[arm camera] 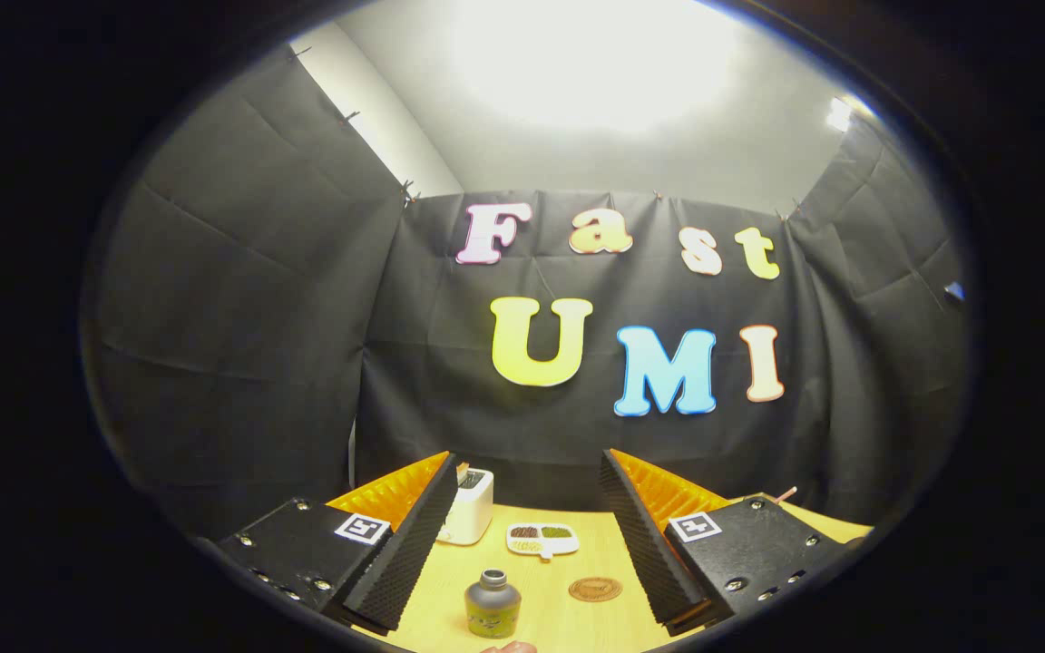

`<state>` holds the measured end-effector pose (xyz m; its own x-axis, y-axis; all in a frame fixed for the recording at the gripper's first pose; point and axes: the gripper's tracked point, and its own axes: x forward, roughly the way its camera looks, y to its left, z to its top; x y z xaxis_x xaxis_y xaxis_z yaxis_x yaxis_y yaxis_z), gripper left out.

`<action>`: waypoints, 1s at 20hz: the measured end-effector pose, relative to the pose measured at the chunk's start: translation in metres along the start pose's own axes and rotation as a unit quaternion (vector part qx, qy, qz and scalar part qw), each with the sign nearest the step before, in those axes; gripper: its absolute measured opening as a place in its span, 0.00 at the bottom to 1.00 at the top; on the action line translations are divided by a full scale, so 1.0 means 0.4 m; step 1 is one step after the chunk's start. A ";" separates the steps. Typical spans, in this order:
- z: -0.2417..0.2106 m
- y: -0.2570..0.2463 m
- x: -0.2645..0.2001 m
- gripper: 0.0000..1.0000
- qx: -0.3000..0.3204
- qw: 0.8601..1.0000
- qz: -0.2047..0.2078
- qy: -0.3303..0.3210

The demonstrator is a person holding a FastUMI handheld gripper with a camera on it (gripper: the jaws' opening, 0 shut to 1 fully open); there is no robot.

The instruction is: Take the bottle from table, then pour the juice into the cup, finally place the bottle on the coaster

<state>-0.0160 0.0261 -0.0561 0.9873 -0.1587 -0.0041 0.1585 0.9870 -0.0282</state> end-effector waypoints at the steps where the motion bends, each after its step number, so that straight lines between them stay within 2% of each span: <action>1: -0.031 0.008 -0.001 0.96 0.002 1.000 -0.001 0.010; 11: -0.324 0.102 0.002 0.97 0.007 0.996 0.004 0.088; 15: -0.425 0.098 0.025 0.97 0.013 0.994 -0.014 0.111; 20: -0.554 0.112 0.034 0.97 0.008 0.988 -0.008 0.156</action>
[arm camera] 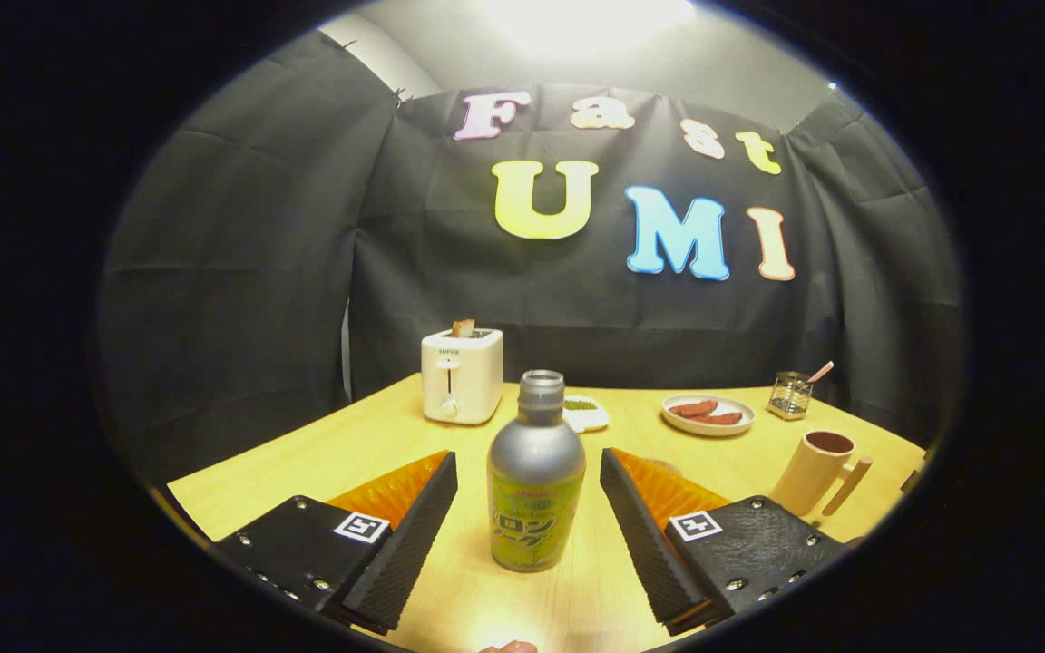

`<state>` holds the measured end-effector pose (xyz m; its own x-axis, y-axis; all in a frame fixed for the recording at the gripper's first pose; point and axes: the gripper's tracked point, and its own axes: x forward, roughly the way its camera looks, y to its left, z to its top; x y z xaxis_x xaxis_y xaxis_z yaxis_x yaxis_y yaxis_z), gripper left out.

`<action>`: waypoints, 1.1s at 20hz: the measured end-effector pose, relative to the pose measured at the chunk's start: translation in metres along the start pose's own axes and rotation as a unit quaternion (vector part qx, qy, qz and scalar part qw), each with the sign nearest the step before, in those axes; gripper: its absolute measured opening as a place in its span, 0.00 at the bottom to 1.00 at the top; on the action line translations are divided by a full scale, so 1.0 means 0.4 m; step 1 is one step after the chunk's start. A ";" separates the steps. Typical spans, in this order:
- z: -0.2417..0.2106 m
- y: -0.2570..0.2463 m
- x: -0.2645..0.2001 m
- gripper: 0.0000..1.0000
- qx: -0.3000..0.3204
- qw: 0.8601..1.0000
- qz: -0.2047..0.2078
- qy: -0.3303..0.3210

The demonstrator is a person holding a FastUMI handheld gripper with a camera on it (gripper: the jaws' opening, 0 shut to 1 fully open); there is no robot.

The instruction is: Take the bottle from table, then pour the juice into the cup, finally place the bottle on the coaster

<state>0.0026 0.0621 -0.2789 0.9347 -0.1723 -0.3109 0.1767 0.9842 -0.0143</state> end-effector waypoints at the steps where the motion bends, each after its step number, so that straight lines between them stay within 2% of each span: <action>1: -0.015 0.005 0.008 0.97 -0.007 1.000 0.002 0.006; 11: -0.135 -0.002 0.099 0.98 -0.010 0.998 0.000 0.063; 14: -0.128 -0.008 0.111 0.97 -0.006 0.998 -0.001 0.061; 15: -0.129 -0.008 0.112 0.95 -0.003 0.998 -0.002 0.064; 16: -0.132 -0.009 0.115 0.85 -0.001 0.998 -0.003 0.065; 17: -0.132 -0.008 0.119 0.82 0.002 0.998 -0.003 0.066; 22: -0.132 -0.008 0.117 0.80 0.026 0.996 0.000 0.081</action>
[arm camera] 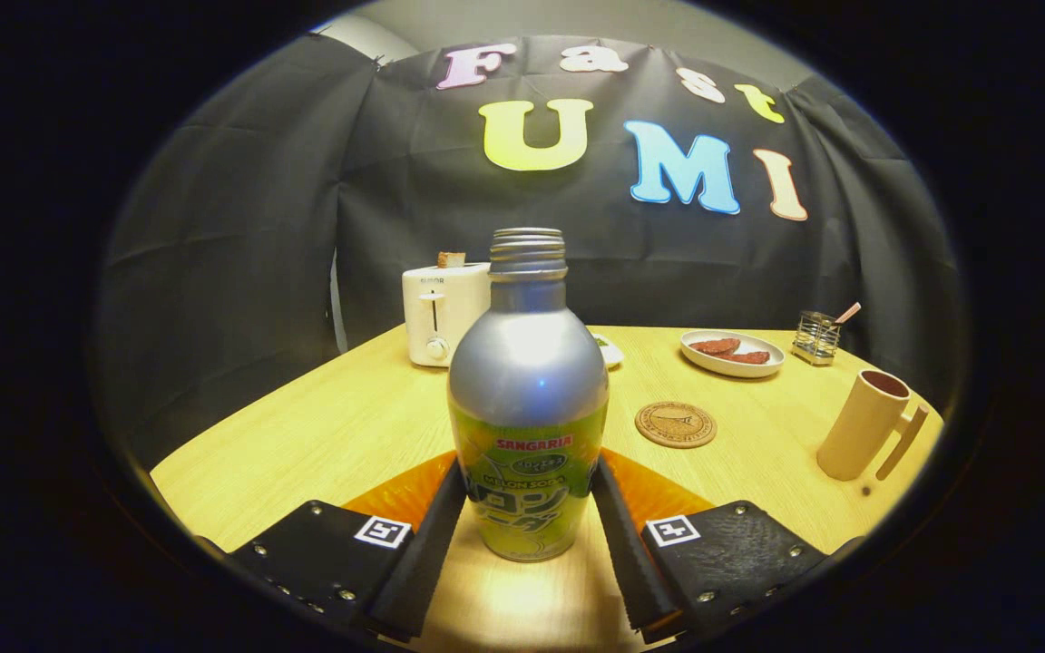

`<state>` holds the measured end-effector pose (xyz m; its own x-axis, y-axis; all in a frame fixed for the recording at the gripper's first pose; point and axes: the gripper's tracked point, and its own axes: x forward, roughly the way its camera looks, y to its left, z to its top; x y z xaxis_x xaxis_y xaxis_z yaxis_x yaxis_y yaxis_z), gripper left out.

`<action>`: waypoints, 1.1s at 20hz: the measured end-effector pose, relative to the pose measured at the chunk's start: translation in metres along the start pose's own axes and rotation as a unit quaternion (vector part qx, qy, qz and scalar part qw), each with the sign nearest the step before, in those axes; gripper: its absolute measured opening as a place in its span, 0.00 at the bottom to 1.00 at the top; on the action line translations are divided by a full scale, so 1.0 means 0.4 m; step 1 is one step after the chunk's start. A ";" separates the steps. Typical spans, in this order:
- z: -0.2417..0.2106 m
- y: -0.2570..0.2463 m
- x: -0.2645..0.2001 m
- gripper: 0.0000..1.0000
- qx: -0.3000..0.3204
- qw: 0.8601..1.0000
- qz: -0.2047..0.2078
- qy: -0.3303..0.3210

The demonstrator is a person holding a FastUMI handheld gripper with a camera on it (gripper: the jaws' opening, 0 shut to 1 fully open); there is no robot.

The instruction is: Take the bottle from table, then pour the juice into the cup, finally place the bottle on the coaster

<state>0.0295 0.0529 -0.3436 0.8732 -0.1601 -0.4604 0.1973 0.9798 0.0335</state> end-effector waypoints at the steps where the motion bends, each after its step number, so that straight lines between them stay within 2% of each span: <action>1: 0.004 0.003 0.005 0.77 -0.003 1.000 0.000 0.000; 4: 0.003 -0.002 0.004 0.71 -0.013 1.000 -0.002 0.010; 7: 0.049 -0.030 -0.002 0.70 -0.017 1.000 -0.020 0.008; 13: 0.153 -0.081 0.005 0.70 0.041 0.998 -0.034 -0.019; 17: 0.176 -0.118 -0.014 0.71 0.072 0.997 -0.035 -0.023; 22: 0.168 -0.202 -0.039 0.70 0.107 0.992 -0.060 -0.016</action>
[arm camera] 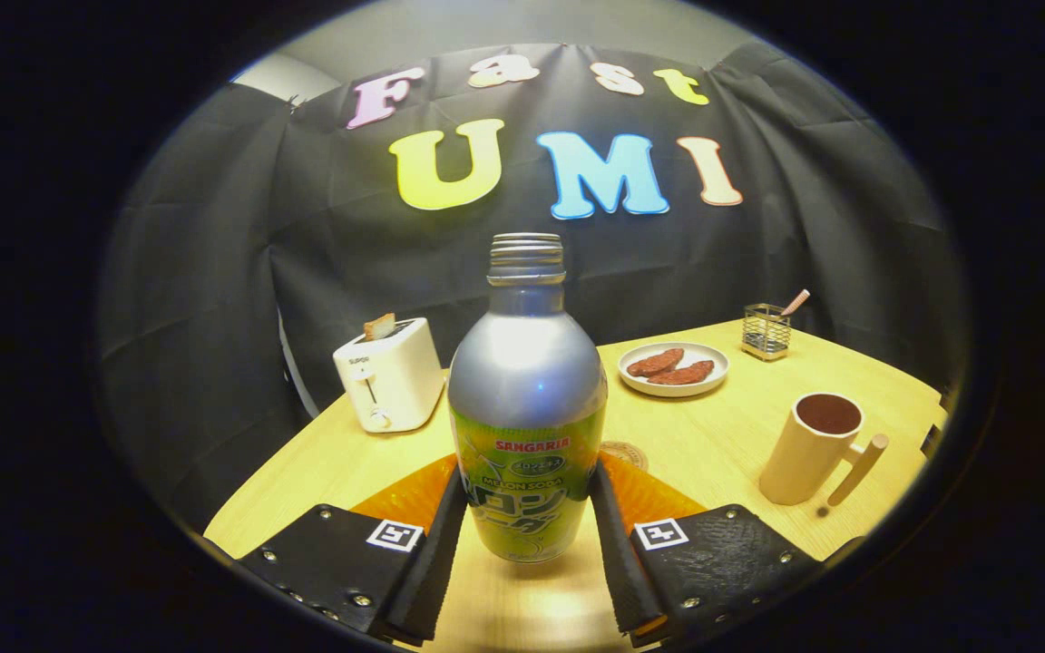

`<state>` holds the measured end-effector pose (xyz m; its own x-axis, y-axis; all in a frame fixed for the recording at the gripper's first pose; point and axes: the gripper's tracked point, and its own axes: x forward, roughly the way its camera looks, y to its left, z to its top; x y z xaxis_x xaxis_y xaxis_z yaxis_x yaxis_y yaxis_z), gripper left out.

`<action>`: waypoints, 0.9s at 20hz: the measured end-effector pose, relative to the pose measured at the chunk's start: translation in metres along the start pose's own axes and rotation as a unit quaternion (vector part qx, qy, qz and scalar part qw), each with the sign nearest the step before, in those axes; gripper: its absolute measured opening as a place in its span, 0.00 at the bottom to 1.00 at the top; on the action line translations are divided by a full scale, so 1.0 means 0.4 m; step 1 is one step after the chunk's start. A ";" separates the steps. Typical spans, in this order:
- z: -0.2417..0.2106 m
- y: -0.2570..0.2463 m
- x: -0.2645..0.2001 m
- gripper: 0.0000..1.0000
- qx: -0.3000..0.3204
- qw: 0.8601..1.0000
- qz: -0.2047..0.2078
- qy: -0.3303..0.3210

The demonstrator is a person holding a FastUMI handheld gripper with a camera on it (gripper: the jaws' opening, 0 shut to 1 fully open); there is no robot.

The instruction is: Take the bottle from table, then pour the juice into the cup, finally place the bottle on the coaster

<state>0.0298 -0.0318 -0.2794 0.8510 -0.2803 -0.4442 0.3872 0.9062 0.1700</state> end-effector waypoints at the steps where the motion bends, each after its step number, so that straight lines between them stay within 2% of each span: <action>1: 0.010 -0.016 0.000 0.70 0.008 1.000 -0.006 -0.001; 10: 0.057 -0.151 -0.006 0.70 0.072 0.996 -0.044 -0.012; 18: 0.046 -0.252 -0.012 0.70 0.155 0.985 -0.075 -0.002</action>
<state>-0.0067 -0.1277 -0.2783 0.7766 -0.4056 -0.4821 0.5984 0.7141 0.3632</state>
